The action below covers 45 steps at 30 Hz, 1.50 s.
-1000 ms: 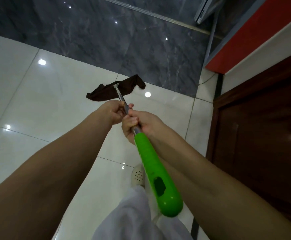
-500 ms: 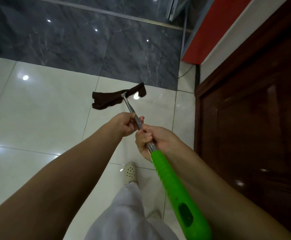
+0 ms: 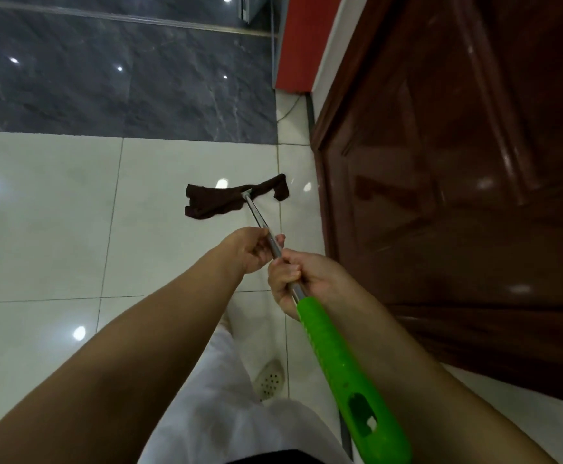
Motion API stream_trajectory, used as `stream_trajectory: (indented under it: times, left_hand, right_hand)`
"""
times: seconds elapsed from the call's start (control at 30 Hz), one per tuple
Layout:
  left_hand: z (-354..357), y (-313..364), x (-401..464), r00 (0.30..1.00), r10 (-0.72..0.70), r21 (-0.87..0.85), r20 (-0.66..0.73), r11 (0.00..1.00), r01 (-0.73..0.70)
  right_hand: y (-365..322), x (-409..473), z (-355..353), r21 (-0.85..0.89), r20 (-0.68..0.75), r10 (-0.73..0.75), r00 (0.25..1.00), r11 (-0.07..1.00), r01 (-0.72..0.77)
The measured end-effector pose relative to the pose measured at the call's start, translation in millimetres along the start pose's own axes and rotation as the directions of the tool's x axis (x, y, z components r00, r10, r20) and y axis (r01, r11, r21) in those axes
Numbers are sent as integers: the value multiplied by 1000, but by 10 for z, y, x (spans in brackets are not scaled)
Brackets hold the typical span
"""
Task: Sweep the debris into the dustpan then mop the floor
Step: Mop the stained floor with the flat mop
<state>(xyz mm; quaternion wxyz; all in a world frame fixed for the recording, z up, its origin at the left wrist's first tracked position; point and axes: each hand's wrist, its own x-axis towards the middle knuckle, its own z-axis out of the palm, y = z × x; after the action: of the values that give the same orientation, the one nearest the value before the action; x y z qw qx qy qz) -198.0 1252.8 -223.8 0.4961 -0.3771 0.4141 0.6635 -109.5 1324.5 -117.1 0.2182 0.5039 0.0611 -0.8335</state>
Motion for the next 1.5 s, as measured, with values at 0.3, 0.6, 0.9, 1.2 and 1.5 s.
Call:
stream_trajectory:
  times: [0.3,0.6,0.9,1.2,1.5]
  left_hand:
    - [-17,-1105,-239,999,-46,13,26,999,46]
    - [-359,-1484,-666,996,-79,5,31,997,79]
    - [-1285,-1616,-1224,995,-97,59,26,994,95]
    - [-2557,-1650,-1895,997,-81,8,19,997,80]
    - [-3373,-1580,-2229,995,60,15,-78,998,-59]
  right_hand:
    - [413,-568,-921,29,-31,33,999,999,-32]
    - [986,-840,-1032,85,-89,21,996,996,-13]
    - [2085,-827,-721,66,-164,-17,986,997,28]
    - [3365,-514,-446,-7,-148,27,989,1000,-28]
    - [4109,-158,-296,-125,-116,104,988,985,-119]
